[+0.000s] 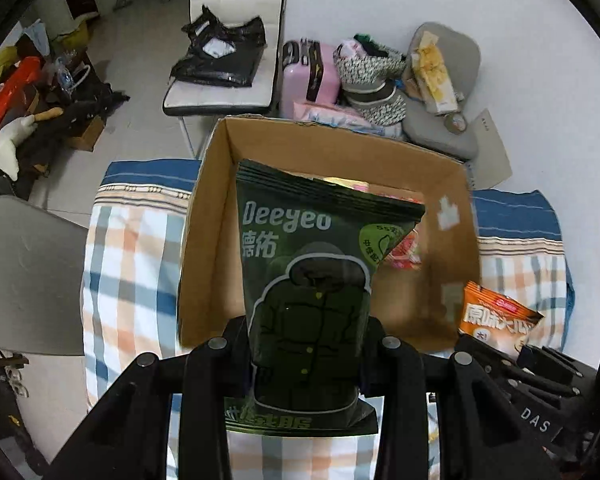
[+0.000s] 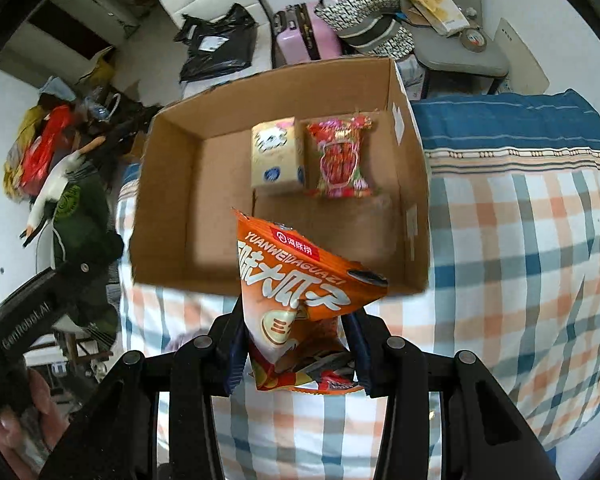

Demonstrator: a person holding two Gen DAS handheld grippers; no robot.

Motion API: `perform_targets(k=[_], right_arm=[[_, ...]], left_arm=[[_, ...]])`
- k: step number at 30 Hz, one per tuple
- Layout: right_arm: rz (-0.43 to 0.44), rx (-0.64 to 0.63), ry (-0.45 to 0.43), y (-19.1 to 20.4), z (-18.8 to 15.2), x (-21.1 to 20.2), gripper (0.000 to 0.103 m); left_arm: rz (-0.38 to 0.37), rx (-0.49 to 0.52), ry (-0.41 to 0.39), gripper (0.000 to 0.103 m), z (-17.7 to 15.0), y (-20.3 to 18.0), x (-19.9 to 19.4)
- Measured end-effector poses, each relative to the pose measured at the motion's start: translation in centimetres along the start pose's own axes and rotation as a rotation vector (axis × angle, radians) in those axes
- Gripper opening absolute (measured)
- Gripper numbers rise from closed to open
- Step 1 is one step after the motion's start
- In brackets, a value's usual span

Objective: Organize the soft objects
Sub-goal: 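Carry both bags into the box and open both tools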

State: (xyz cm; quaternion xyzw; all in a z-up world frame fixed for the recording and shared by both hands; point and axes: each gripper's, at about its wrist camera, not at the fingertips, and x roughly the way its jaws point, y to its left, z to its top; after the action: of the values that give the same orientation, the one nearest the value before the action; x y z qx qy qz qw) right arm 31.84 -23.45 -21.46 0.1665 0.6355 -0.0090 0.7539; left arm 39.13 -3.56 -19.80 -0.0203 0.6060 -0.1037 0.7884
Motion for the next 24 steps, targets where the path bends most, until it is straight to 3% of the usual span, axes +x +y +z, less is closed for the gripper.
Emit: perform_targets(k=[9, 24], right_arm=[[-0.061, 0.059, 0.088, -0.3, 6.9, 9.1, 0.046], [-0.119, 0.082, 0.194, -1.2, 7.9, 17.4, 0.046]], left_arm=[[0.027, -0.015, 0.133, 0.033, 5.8, 1.0, 8.7], [0.062, 0.015, 0.240, 0.033, 10.4, 1.2, 17.0]])
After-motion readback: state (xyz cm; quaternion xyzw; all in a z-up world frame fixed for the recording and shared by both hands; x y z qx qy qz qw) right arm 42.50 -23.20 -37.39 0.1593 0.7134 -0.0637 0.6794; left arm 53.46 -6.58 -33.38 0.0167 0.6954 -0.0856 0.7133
